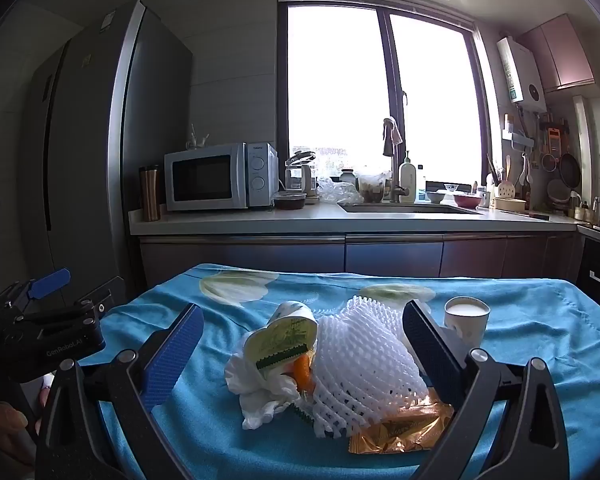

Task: Collect trash
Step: 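Move both tools toward the pile of trash on the table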

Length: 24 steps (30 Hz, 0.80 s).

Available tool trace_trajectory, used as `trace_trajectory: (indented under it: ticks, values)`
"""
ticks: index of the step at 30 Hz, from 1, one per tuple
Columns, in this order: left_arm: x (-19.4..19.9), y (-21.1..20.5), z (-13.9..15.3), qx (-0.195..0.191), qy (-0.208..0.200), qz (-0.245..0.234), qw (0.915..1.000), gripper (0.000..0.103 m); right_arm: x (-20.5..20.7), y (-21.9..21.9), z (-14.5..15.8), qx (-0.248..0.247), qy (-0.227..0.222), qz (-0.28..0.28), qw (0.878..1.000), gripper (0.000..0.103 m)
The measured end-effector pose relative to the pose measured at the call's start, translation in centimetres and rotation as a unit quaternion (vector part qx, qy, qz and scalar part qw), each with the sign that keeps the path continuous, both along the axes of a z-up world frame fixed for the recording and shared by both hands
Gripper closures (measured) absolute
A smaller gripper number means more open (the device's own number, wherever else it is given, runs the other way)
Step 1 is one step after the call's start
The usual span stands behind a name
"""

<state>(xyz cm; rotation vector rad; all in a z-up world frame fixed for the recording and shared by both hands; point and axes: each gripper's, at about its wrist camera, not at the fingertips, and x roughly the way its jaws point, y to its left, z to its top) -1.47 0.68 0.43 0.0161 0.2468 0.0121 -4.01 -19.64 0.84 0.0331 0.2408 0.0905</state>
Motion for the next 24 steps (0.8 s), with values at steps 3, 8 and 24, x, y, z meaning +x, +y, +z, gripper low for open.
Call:
trace_trajectory:
  ticks: [3,8,24]
  values:
    - [-0.29,-0.24,-0.07,0.001,-0.001,0.001,1.0000,0.006,0.00,-0.01,0.01,0.001,0.001,0.001,1.000,0.007]
    - [-0.34,-0.26,-0.04,0.001,0.000,0.001,1.0000,0.006,0.06,-0.01,-0.03,0.001,0.002,0.002,1.000,0.007]
    - [-0.06,-0.37,-0.34,0.001,0.004,-0.001,1.0000,0.006,0.04,-0.05,0.16,0.001,0.003,0.002,1.000,0.007]
